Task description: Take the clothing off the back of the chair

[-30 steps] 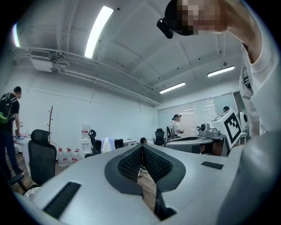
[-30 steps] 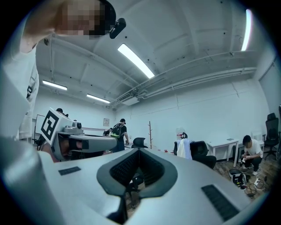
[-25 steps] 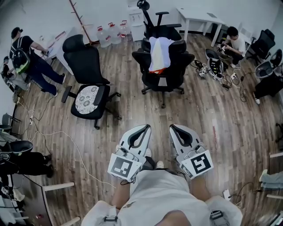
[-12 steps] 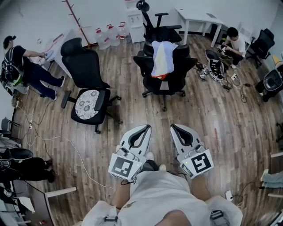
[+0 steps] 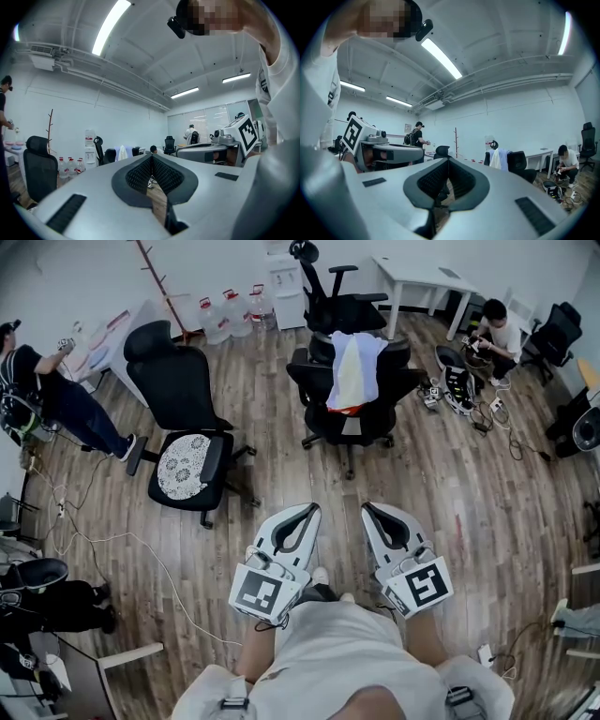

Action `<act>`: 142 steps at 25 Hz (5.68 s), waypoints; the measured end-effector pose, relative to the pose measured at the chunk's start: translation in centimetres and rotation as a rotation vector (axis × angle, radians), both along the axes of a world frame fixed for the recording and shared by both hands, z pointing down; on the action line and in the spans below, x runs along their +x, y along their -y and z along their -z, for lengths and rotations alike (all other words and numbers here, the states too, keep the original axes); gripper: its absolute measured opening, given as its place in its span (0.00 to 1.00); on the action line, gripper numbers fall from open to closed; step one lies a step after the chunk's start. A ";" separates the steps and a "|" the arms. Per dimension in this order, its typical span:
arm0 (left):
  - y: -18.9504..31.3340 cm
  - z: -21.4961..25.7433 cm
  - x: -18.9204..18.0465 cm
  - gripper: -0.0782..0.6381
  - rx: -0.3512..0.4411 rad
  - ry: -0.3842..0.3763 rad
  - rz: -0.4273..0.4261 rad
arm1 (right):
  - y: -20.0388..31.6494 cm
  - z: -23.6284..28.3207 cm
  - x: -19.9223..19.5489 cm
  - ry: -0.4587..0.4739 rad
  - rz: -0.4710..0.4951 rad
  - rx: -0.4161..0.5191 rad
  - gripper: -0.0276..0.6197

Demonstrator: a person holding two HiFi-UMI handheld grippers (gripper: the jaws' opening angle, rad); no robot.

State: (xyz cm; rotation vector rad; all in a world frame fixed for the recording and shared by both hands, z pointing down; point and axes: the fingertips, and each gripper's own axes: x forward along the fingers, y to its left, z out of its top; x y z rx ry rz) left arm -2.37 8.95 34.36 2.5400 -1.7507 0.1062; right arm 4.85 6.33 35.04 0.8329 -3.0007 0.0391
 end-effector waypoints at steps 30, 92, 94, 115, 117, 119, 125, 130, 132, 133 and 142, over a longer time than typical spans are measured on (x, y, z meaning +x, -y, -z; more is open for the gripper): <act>6.2 -0.2 -6.6 0.13 0.020 -0.008 -0.080 | 5.5 0.1 -6.6 -0.018 -0.074 0.016 0.08; 29.2 -3.0 -5.1 0.13 -0.055 -0.053 -0.087 | 28.9 -3.2 -5.3 -0.016 -0.052 -0.065 0.08; 29.6 -3.2 -4.9 0.13 -0.061 -0.051 -0.089 | 29.3 -3.5 -5.0 -0.019 -0.055 -0.072 0.08; 33.4 -6.2 -5.5 0.13 -0.084 -0.025 -0.172 | 32.3 -6.4 -5.5 -0.061 -0.161 -0.112 0.08; 33.7 -6.5 -5.8 0.13 -0.091 -0.022 -0.175 | 32.4 -6.7 -5.7 -0.064 -0.169 -0.114 0.08; 34.0 -6.7 -6.0 0.13 -0.095 -0.025 -0.182 | 32.6 -6.9 -5.8 -0.067 -0.177 -0.118 0.08; 34.8 -7.6 -6.1 0.13 -0.107 -0.027 -0.209 | 33.2 -7.4 -5.8 -0.087 -0.195 -0.120 0.08; 35.5 -8.1 -6.2 0.13 -0.105 -0.027 -0.215 | 33.5 -7.9 -5.8 -0.098 -0.208 -0.127 0.08; 35.8 -8.2 -6.4 0.13 -0.104 -0.031 -0.214 | 33.7 -8.0 -5.8 -0.101 -0.211 -0.127 0.08; 35.9 -8.3 -6.5 0.13 -0.104 -0.031 -0.212 | 33.8 -8.1 -5.8 -0.103 -0.213 -0.128 0.08; 36.8 -9.4 -6.9 0.14 -0.113 -0.037 -0.205 | 34.4 -9.2 -6.1 -0.121 -0.219 -0.145 0.08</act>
